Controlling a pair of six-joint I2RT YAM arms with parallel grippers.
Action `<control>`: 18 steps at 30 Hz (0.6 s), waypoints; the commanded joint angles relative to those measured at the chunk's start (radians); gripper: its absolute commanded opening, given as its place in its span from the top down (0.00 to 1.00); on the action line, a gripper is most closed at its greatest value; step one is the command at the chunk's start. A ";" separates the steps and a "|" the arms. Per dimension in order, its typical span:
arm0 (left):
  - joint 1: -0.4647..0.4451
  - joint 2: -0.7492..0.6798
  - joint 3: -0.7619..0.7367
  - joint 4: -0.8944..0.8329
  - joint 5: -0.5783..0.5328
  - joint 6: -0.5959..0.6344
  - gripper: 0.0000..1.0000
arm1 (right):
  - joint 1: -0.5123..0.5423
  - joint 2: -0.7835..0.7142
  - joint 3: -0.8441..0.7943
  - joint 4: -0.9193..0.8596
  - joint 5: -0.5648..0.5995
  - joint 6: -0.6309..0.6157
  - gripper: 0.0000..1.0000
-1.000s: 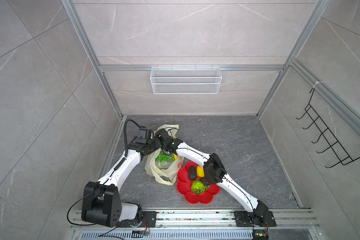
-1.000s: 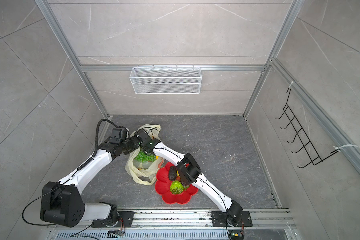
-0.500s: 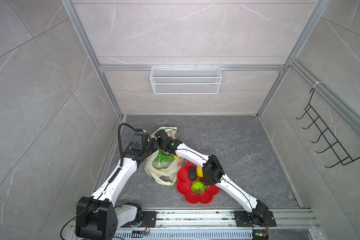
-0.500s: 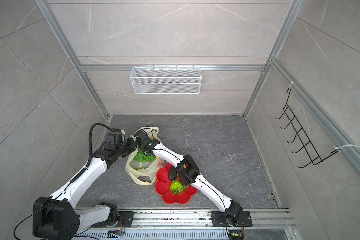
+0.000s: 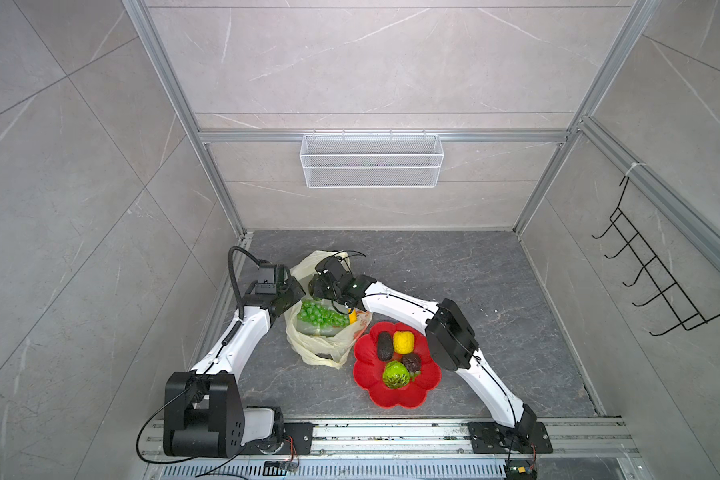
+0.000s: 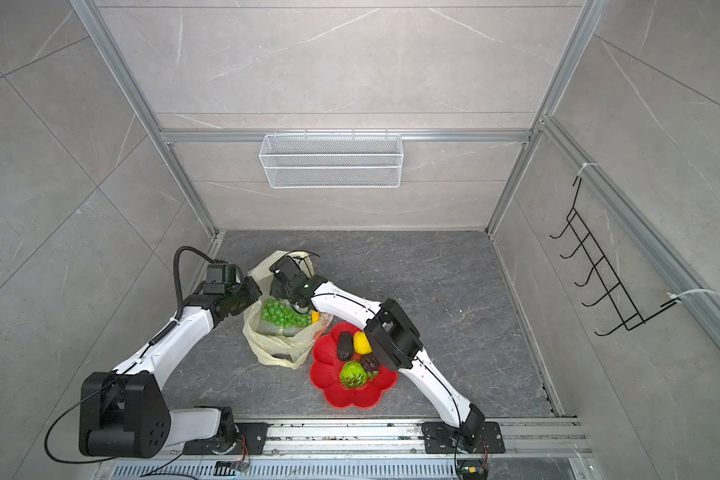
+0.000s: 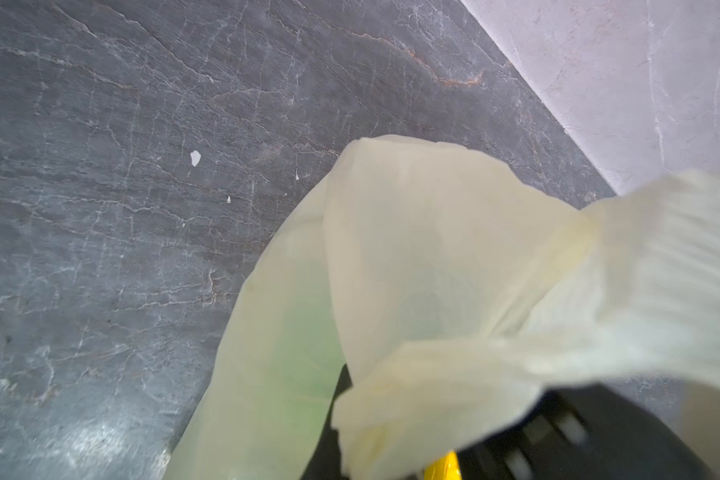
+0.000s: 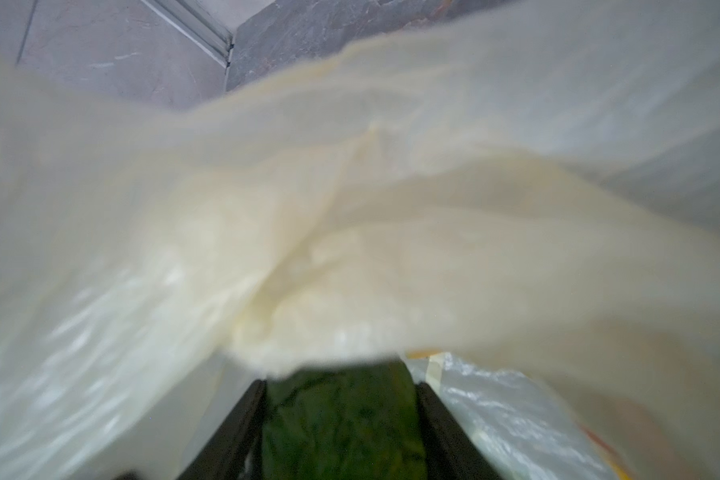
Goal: Take the fake fruits out of the plastic bag
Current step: 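Close the right gripper on the dark green fruit and lift it out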
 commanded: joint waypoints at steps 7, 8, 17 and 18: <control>0.013 0.011 -0.035 0.117 0.038 0.054 1.00 | 0.035 -0.162 -0.166 0.045 -0.023 -0.073 0.47; 0.013 0.008 -0.043 0.126 0.038 0.057 1.00 | 0.039 -0.179 -0.182 0.047 -0.029 -0.081 0.47; 0.010 -0.017 -0.125 0.187 0.041 0.070 1.00 | 0.048 -0.435 -0.454 0.037 -0.054 -0.155 0.47; 0.010 -0.021 -0.134 0.191 0.038 0.070 1.00 | 0.048 -0.469 -0.487 0.021 -0.050 -0.167 0.47</control>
